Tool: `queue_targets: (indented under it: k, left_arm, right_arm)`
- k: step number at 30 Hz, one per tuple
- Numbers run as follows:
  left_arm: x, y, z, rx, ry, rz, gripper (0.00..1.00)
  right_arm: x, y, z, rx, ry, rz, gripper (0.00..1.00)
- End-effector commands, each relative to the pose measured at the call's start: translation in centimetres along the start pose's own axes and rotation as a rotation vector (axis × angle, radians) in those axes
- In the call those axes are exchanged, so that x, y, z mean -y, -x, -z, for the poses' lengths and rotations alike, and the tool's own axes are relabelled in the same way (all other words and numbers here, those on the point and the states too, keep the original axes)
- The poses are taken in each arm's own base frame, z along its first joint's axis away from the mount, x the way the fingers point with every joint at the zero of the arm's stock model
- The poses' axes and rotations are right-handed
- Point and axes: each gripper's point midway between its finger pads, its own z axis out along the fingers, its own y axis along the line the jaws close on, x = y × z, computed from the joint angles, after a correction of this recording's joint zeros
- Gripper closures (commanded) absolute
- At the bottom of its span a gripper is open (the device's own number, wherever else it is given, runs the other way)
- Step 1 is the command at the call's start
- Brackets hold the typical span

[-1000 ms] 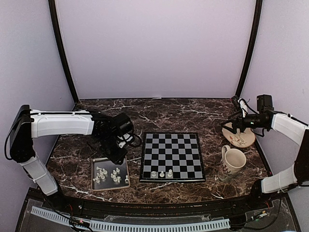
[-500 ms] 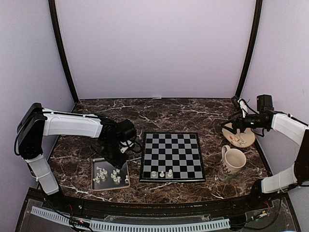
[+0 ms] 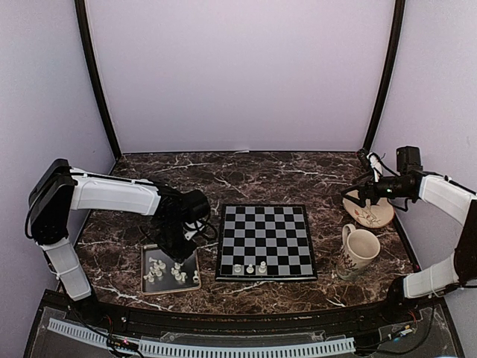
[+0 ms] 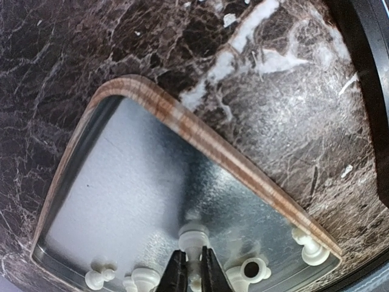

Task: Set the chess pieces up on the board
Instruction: Pick up the pawn from the storage box, then place the pawn on a2.

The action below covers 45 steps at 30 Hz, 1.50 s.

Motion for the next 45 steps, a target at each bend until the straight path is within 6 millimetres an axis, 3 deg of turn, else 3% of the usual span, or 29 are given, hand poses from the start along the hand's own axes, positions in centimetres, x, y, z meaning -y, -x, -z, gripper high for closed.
queue_targets:
  k: [1, 5, 12, 19, 21, 24, 30, 45]
  left_arm:
    - [-0.2, -0.3, 0.3, -0.015, 0.011, -0.01, 0.94]
    - [0.0, 0.8, 2.1, 0.036, -0.003, -0.04, 0.97]
    - [0.7, 3.0, 7.0, 0.163, -0.041, -0.154, 0.98]
    - [7.5, 7.1, 10.1, 0.326, -0.257, -0.332, 0.97]
    - [9.0, 7.7, 10.3, 0.325, -0.255, -0.395, 0.97]
    - [9.9, 8.1, 9.0, 0.284, -0.209, -0.46, 0.98]
    - [10.3, 8.0, 6.3, 0.168, -0.109, -0.527, 0.98]
    - [11.5, 8.9, 4.8, 0.129, -0.092, -0.548, 0.96]
  right_arm:
    - [0.0, 1.0, 0.3, 0.013, -0.005, 0.031, 0.12]
    - [0.0, 1.0, 0.3, 0.013, -0.006, 0.031, 0.12]
    - [0.1, 0.9, 0.1, 0.007, -0.002, 0.027, 0.12]
    - [0.1, 0.8, 0.1, 0.003, -0.005, 0.028, 0.12]
    - [0.1, 0.8, 0.1, 0.004, -0.006, 0.026, 0.12]
    - [0.1, 0.8, 0.1, 0.003, -0.001, 0.022, 0.12]
    - [0.1, 0.7, 0.1, 0.0, -0.007, 0.029, 0.12]
    - [0.2, 0.1, -0.3, -0.027, 0.007, 0.027, 0.12]
